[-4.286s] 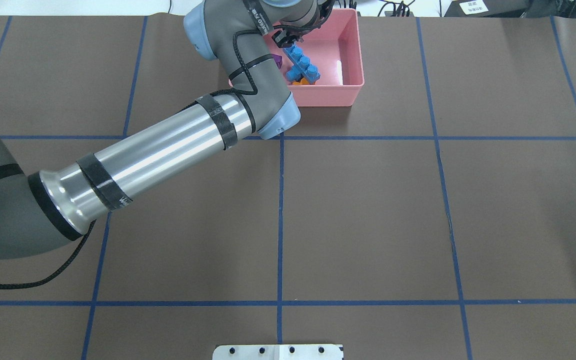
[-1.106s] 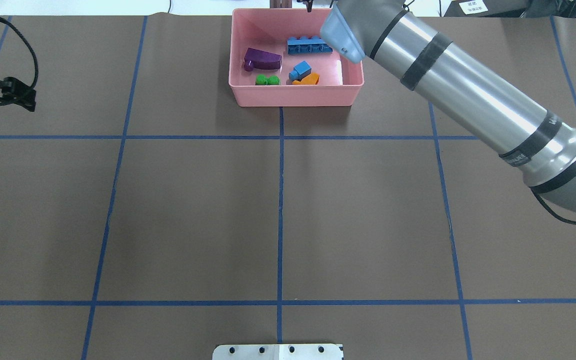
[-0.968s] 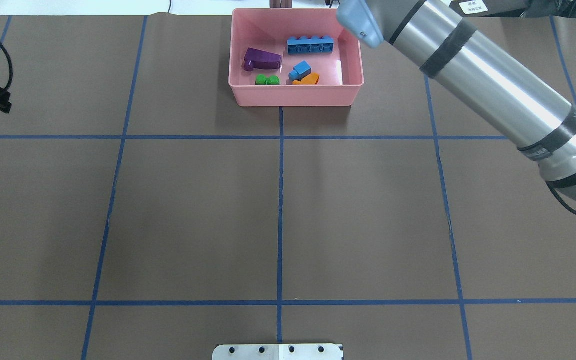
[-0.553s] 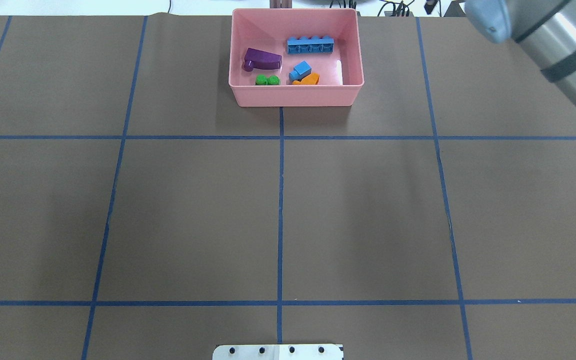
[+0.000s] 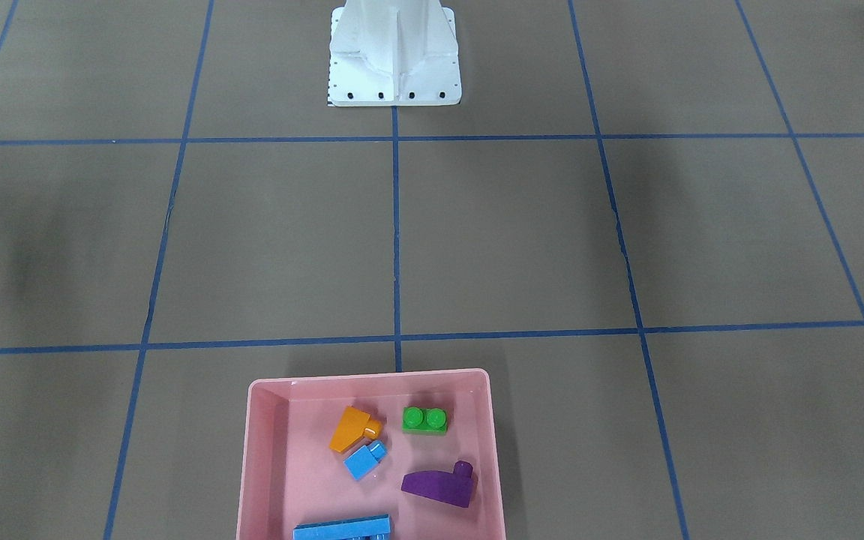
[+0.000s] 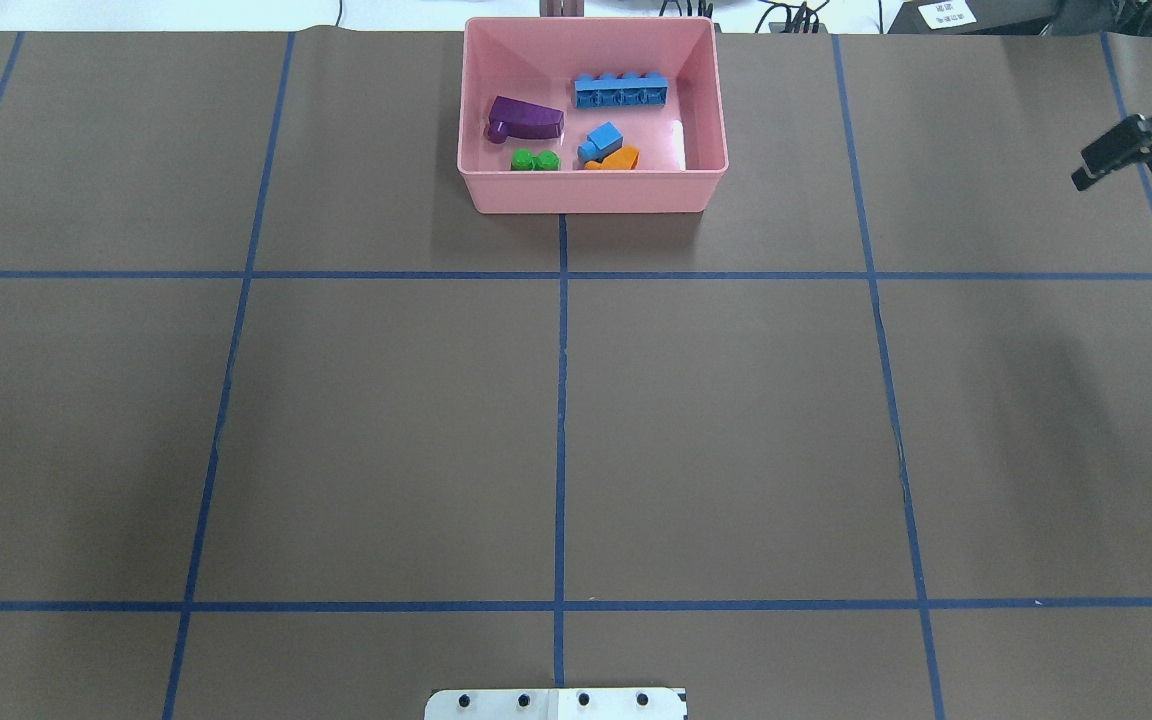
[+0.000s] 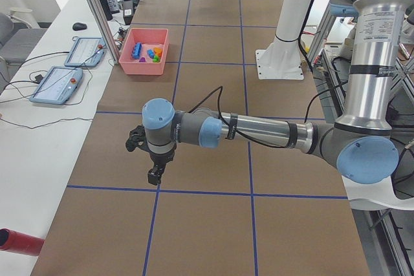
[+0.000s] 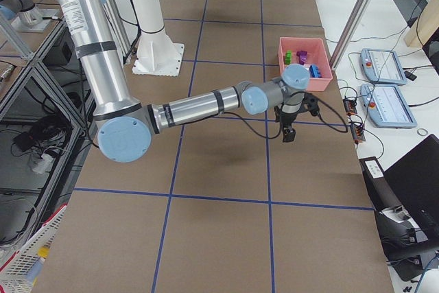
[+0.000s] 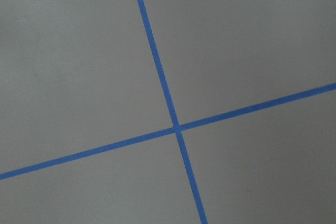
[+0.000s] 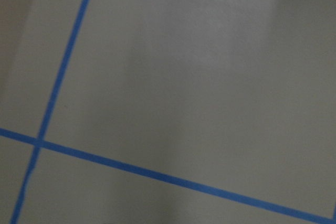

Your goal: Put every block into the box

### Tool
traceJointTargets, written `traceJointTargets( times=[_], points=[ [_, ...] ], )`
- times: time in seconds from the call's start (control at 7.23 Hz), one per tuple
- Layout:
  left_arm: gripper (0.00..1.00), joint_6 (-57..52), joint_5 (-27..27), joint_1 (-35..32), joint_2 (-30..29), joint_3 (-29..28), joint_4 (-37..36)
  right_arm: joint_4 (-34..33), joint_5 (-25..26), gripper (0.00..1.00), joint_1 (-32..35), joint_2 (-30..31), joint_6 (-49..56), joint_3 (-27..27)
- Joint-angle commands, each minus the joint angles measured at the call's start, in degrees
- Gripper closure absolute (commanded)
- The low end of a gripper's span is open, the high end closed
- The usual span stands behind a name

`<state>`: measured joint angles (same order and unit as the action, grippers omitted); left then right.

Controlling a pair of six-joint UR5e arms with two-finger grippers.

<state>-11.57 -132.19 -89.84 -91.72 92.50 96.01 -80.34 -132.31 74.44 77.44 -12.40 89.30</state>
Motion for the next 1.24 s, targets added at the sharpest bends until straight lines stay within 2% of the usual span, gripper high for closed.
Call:
traceJointTargets(
  times=[0.0,0.28,0.55,0.69,0.83,0.97,1.11],
  points=[
    [0.00,-0.3,-0.5,-0.2,3.5,-3.7,8.5,6.7,1.2,0.00,2.7,7.2,0.0,-0.6],
    [0.00,3.4,-0.3,-0.2,3.8,-3.0,8.0,6.1,0.0,0.00,5.9,9.0,0.2,-0.4],
    [0.00,8.1,-0.3,-0.3,4.4,-0.2,6.2,5.6,-4.9,0.00,11.2,11.5,0.4,1.1],
    [0.00,8.1,-0.3,-0.2,4.4,1.9,3.2,5.2,-5.2,0.00,12.4,14.8,0.4,4.2],
    [0.00,8.1,-0.3,-0.2,4.4,3.6,0.9,2.9,-5.2,0.00,13.1,17.8,1.8,7.5],
    [0.00,8.0,-0.3,-0.2,4.4,3.9,0.0,-0.2,-5.3,0.00,16.2,19.7,9.7,8.3],
    [0.00,8.0,-0.3,-0.2,4.5,3.8,-0.1,-7.7,-5.3,0.00,19.6,19.7,15.8,9.0]
  ],
)
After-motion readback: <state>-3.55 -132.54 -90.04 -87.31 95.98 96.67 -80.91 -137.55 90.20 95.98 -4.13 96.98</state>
